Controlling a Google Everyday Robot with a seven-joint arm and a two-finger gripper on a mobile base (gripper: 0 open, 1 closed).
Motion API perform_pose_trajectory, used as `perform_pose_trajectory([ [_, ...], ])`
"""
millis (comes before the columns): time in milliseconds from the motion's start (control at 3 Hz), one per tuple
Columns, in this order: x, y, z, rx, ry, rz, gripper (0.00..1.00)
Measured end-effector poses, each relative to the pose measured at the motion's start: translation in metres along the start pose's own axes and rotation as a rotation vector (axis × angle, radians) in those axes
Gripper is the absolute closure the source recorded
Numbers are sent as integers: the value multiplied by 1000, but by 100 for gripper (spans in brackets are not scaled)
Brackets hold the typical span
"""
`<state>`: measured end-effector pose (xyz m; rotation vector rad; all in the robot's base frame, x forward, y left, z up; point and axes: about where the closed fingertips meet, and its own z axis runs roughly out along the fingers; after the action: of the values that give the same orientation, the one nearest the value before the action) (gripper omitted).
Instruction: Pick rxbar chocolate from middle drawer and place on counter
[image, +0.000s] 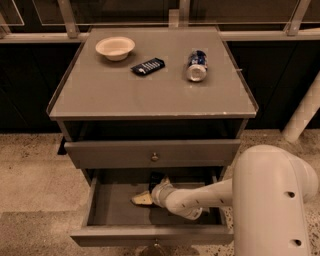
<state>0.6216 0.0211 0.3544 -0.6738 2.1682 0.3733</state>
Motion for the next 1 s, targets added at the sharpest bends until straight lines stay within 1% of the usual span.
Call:
perform_pose_trajectory([
  [333, 7, -8, 1, 36, 18, -6, 0],
  [667, 13, -13, 2, 58, 35, -3, 0],
  [1000, 13, -13, 2, 58, 35, -3, 19],
])
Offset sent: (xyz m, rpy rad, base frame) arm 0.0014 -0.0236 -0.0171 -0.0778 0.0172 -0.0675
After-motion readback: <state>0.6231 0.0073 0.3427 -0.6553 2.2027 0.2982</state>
